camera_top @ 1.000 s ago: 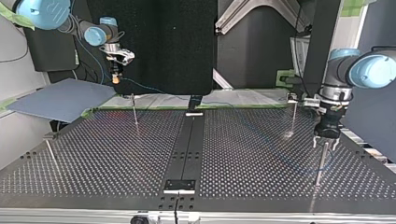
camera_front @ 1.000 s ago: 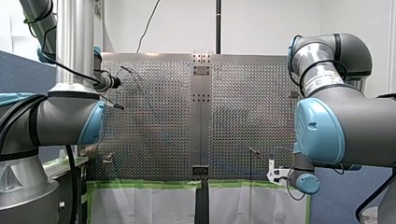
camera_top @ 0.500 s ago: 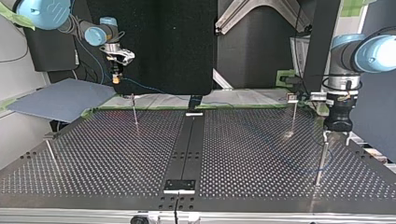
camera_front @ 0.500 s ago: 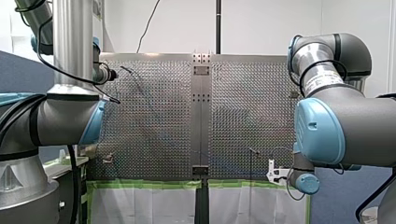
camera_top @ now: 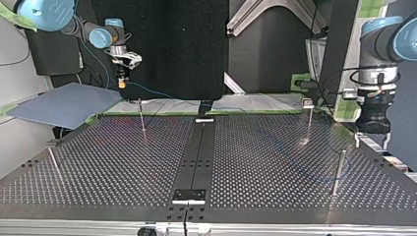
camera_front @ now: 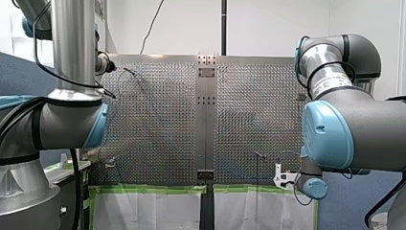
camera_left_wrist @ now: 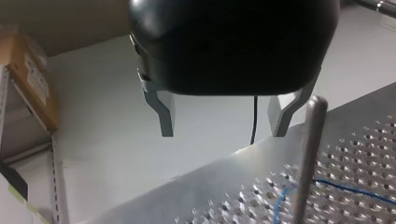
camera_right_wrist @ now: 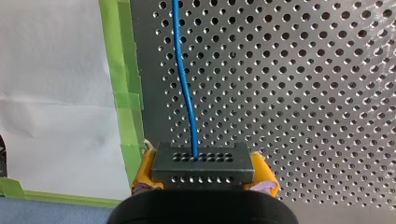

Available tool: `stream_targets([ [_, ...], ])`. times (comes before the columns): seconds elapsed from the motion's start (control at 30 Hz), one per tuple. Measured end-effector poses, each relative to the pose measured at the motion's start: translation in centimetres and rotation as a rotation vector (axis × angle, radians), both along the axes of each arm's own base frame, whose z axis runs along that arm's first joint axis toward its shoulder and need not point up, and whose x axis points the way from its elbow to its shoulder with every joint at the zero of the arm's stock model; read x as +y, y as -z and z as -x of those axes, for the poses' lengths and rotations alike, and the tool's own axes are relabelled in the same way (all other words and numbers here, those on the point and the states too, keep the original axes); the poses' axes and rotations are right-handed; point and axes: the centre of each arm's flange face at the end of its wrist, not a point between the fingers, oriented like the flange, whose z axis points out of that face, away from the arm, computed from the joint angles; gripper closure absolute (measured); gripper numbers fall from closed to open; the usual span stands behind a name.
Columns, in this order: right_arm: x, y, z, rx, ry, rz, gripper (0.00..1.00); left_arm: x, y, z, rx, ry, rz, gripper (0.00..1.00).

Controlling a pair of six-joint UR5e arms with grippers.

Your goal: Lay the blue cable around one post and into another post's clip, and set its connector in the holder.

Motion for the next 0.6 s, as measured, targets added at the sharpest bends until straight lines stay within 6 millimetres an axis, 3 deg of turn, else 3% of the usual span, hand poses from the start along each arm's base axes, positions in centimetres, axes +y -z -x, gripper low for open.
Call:
stream_targets([
  [0.13,-0.1,0.0,-0.1,0.0,-0.001,0.0,0.99,0.2,-2.6,0.7,-0.021,-0.019,-0.051,0.0],
  [0.37,-0.2,-0.1,-0.3,-0.004,-0.009,0.002,0.99,-1.4,-7.0,2.6,-0.061,0.007,-0.148,0.0],
  [0.6,-0.2,-0.2,-0.5,-0.011,-0.02,0.003,0.99,-3.3,-7.6,4.0,-0.034,0.062,-0.208,0.0],
])
